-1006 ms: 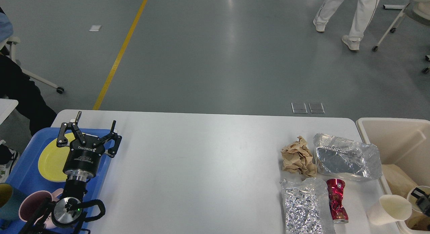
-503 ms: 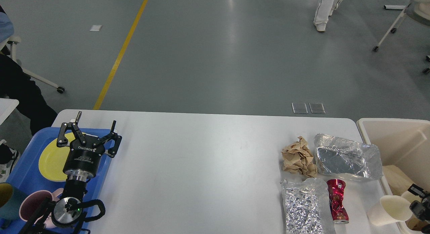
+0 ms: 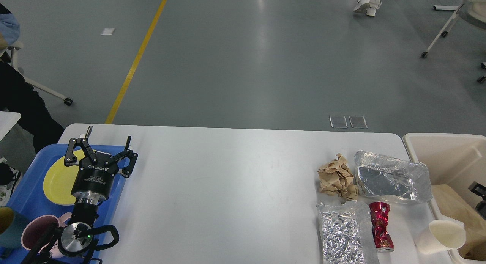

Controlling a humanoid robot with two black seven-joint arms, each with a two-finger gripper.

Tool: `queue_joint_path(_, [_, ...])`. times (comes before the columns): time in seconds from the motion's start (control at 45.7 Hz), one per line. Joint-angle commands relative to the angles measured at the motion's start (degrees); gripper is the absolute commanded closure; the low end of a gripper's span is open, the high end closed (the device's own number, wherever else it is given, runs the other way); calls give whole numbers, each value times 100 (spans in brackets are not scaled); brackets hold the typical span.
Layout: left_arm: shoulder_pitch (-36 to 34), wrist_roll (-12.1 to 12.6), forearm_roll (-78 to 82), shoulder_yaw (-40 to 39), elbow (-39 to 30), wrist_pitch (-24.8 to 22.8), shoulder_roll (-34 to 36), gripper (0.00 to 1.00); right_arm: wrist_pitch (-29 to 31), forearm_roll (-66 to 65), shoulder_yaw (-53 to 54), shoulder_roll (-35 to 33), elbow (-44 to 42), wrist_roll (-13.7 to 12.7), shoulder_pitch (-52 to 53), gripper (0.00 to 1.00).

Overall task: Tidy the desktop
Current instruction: 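Release the cup into the bin and hold the right gripper there, then move the right gripper back over the crumpled silver foil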

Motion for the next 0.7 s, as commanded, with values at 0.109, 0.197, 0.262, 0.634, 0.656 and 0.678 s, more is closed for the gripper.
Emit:
queue_joint_path(0.109, [5, 5, 0, -3, 0, 0, 2, 4, 779, -889, -60, -471, 1707, -24, 1720, 0])
queue_joint_path(0.197, [5, 5, 0, -3, 0, 0, 2, 4, 1087, -1065, -296, -542, 2367, -50, 2449, 0])
queue_joint_path(0.262, [-4, -4, 0, 6, 0, 0, 2, 4, 1482, -1065, -621, -533, 2780, -50, 3073, 0])
queue_joint_path(0.634, [5, -4, 0, 6, 0, 0, 2, 4, 5543, -1013, -1343, 521, 4529, -59, 6685, 0])
queue_joint_path(0.656, [5, 5, 0, 6, 0, 0, 2, 4, 5613, -1012, -1352, 608, 4670, -59, 6887, 0])
queue_joint_path(0.678, [5, 5, 0, 6, 0, 0, 2, 4, 5638, -1004, -1352, 661, 4810, -68, 7090, 0])
